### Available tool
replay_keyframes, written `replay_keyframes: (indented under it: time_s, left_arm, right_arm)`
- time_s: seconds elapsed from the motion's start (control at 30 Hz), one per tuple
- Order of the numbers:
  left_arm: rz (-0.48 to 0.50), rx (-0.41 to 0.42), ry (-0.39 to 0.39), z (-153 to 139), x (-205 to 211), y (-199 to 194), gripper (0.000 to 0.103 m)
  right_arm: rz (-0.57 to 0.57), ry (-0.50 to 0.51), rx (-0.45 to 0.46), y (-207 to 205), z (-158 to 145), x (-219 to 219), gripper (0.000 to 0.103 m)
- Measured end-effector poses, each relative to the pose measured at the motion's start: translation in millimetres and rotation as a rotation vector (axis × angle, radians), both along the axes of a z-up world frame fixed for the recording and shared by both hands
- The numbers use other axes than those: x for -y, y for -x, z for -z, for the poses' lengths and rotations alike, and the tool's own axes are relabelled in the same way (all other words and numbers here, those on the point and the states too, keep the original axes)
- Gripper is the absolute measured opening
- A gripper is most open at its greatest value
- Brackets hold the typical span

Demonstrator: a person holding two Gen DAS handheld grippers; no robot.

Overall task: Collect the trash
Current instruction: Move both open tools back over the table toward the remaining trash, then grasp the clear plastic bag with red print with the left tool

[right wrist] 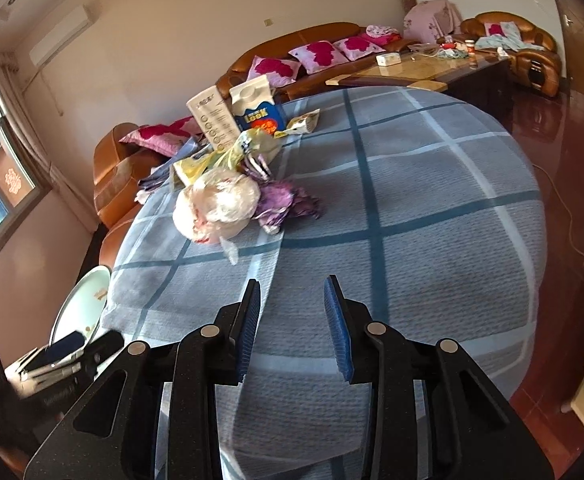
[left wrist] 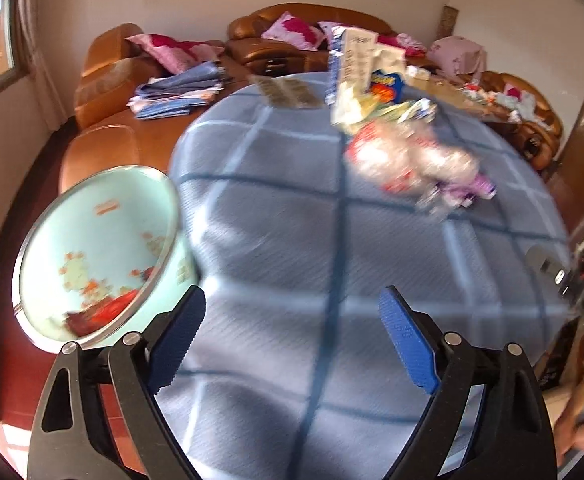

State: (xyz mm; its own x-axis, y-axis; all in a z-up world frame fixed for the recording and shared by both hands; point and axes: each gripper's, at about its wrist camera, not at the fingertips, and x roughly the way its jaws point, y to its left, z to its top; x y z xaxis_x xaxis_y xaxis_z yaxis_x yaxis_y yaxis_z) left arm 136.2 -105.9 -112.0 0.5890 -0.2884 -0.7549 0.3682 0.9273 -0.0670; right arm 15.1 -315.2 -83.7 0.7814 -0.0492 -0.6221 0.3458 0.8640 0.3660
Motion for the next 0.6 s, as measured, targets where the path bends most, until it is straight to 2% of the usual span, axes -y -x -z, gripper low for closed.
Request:
replay_keyframes:
  time_s: [0.07,0.2,0.33,0.5,0.53,0.57,0.6]
  left_arm:
    - [0.026,0.01,0.024,-6,16,-10,0.086]
    - [0.038,0.047,0.003,-10,48,-33,0.086]
    - [0.051,0.012,0.035,-9,71,-59,0.086]
    - [0.061,0.001,0.052,-8,98,-84,0.086]
    - [0.06,-0.009,0.044,-5,103,-90,0.082]
    - [0.064,-0.019,0.045,-1,105,-93,0.071]
    - [0.069,-0.03,0.044,3,107,-96,0.065]
  right_arm:
    - [0.013,-0.011,0.006,1,0,7,0.034]
    - [0.03,-0.011,0.007,2,-1,17,0.034]
    - [0.044,0.014,-0.002,-1,-1,25,0.034]
    - [0.075,-0.011,-0.008,-3,2,42,0.034]
    - [0.078,-0.015,-0.01,-3,3,45,0.034]
    - [0.079,-0.018,-0.013,-4,3,47,0.034]
    - [0.08,-0.019,-0.015,-4,4,49,0.034]
